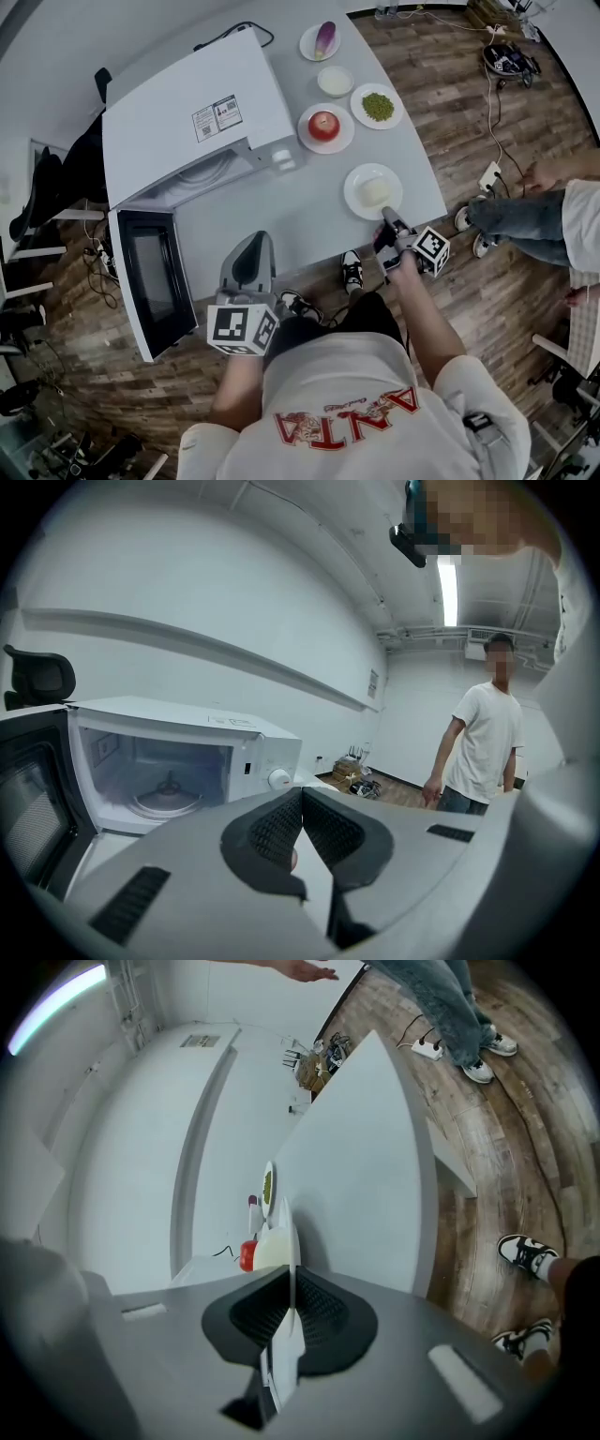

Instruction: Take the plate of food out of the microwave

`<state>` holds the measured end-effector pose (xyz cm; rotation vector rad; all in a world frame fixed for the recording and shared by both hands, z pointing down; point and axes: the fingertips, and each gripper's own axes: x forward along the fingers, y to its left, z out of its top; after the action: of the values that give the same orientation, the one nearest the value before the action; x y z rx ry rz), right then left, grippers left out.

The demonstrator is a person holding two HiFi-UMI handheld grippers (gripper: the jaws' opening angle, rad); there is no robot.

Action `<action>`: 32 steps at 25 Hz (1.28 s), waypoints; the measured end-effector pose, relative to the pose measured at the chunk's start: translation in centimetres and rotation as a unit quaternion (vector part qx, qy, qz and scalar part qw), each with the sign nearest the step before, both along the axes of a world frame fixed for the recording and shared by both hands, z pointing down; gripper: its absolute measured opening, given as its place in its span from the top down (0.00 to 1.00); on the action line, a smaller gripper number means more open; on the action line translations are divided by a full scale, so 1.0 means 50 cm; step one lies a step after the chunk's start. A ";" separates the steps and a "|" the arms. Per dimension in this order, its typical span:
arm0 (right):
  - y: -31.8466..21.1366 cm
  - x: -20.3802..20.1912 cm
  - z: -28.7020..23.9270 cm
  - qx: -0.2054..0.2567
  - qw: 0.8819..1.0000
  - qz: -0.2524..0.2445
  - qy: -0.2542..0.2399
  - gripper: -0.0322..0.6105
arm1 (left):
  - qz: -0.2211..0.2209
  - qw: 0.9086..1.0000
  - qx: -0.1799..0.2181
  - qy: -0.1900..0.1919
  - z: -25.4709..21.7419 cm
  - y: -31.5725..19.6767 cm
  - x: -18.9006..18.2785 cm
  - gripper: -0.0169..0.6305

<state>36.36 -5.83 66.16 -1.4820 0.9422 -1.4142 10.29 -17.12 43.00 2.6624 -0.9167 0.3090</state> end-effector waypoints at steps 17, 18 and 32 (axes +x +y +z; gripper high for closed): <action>-0.011 -0.011 -0.032 0.001 0.996 -0.049 0.072 0.80 | 0.008 1.000 -0.005 -0.003 0.007 0.003 -0.006 0.96; -0.014 -0.016 -0.037 -0.001 0.994 -0.062 0.086 0.76 | 0.008 1.000 -0.004 -0.003 0.006 0.003 -0.008 0.96; -0.011 -0.084 -0.007 -0.137 0.879 -0.323 0.323 0.59 | 0.003 1.000 -0.007 -0.002 0.006 0.010 -0.032 0.96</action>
<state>32.15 -6.40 65.82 -2.0268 1.8463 -1.5688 8.70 -16.62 43.31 2.6521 -0.9050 0.3215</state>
